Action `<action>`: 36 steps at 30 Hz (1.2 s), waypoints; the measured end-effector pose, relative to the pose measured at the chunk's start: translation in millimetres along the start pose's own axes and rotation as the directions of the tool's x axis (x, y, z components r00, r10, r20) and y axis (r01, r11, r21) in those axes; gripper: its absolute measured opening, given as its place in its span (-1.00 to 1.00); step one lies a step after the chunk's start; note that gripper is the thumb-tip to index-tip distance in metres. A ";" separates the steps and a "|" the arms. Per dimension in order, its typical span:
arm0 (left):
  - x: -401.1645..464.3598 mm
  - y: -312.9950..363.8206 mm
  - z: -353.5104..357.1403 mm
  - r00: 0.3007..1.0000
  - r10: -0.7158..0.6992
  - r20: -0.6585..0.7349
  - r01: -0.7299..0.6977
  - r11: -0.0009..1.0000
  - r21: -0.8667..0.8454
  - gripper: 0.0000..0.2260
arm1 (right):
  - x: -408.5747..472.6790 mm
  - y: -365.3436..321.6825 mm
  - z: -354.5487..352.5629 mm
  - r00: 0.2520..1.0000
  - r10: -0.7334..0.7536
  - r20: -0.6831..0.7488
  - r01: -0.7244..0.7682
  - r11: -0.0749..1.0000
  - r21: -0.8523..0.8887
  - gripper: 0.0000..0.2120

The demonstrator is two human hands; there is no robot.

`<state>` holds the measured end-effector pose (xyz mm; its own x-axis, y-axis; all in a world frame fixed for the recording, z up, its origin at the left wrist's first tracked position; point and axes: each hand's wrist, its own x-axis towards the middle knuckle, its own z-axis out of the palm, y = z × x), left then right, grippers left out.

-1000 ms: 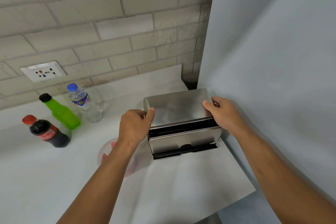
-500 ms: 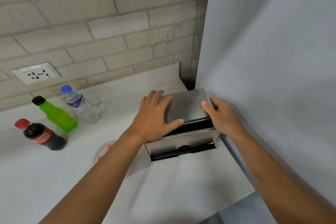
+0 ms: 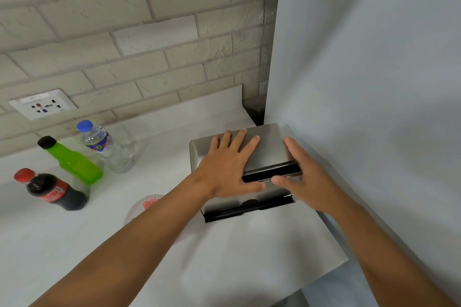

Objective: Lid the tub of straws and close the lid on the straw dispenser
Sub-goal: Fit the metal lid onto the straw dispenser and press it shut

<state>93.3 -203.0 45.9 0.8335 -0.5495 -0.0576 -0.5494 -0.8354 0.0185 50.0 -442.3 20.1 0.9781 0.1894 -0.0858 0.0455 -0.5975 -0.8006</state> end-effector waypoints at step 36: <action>-15.9 23.7 13.7 0.996 0.078 -0.039 -0.075 0.996 0.057 -0.31 | -25.7 19.3 21.7 0.913 -0.198 -0.356 0.205 0.979 -0.019 -0.35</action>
<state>66.2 -213.9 33.6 0.7900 -0.6128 -0.0169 -0.6130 -0.7893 -0.0342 21.4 -441.8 -6.1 0.9566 0.0136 0.2912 0.2484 -0.5606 -0.7900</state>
